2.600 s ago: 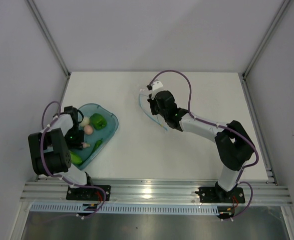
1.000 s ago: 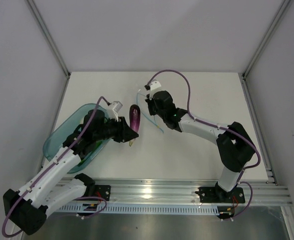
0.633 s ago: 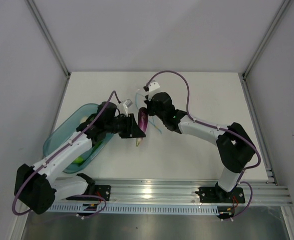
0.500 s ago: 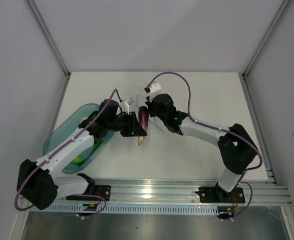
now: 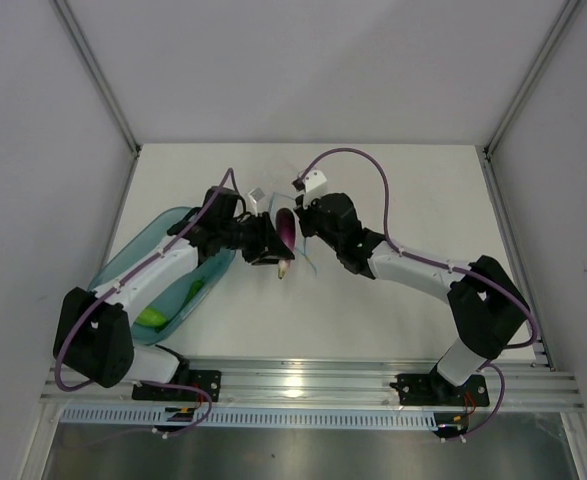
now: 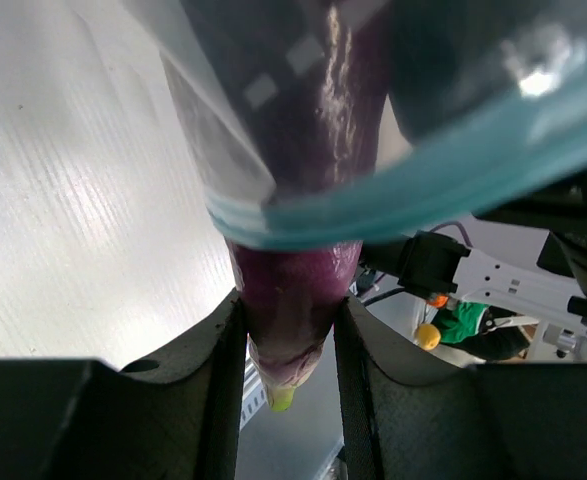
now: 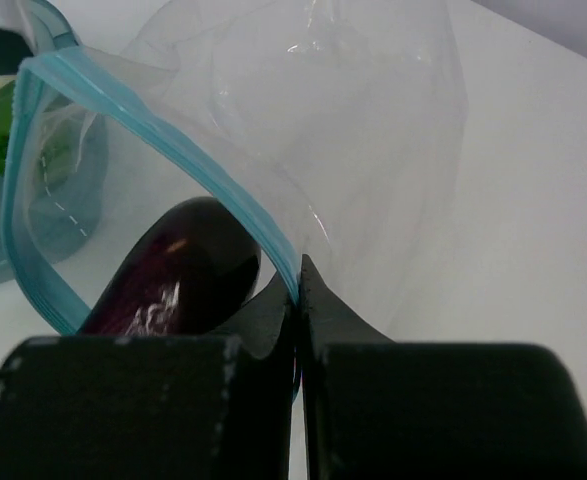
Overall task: Place the food in the zip-top bag and seal the zipper
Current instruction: Place the fake vegetable in the zipper food storage bag.
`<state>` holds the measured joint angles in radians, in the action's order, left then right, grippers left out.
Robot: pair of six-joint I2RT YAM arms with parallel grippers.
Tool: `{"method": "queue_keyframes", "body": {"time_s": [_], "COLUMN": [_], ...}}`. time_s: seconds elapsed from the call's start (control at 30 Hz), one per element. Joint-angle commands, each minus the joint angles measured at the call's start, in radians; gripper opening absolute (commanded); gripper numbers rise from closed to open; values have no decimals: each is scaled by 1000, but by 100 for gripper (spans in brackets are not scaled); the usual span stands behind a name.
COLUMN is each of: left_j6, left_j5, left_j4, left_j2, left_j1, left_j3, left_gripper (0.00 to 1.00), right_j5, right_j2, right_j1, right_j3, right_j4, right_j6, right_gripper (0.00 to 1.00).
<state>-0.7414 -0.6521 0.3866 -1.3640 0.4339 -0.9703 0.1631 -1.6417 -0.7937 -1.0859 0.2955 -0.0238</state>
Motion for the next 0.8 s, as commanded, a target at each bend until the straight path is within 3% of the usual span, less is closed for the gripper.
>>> {"method": "queue_keyframes", "body": {"time_s": [0.0,0.33,0.37,0.43,0.47,0.57,0.77], "left_j6": [-39,-52,-53,-84,-96,-142,-84], "left_j5": [-32,12,28,69,75,106,59], "left_j4": [-25,5,17,37,25,6,-38], "left_j2": [6,-90,-98,-109,-103,-69,9], "left_j1": [-35,-66,-69,-78,-80,-81,-75], "left_j3": [-50,-166,-179,-209,-206,-179,-89], "left_gripper": [1,2,19,38,97,99,99], "right_j5": [-31,-74,-74,-74,-71,-70,-66], "right_j2": [51,49,51,48,49,46,48], "right_j1": [-6,-6,-6,-4,-4,-1,5], "right_j3": [12,11,11,11,9,7,7], "right_j4": [85,82,82,82,80,76,74], "right_j6": [-25,-27,-27,-25,-25,-24,-15], "right_gripper": [0,0,0,0,0,0,0]}}
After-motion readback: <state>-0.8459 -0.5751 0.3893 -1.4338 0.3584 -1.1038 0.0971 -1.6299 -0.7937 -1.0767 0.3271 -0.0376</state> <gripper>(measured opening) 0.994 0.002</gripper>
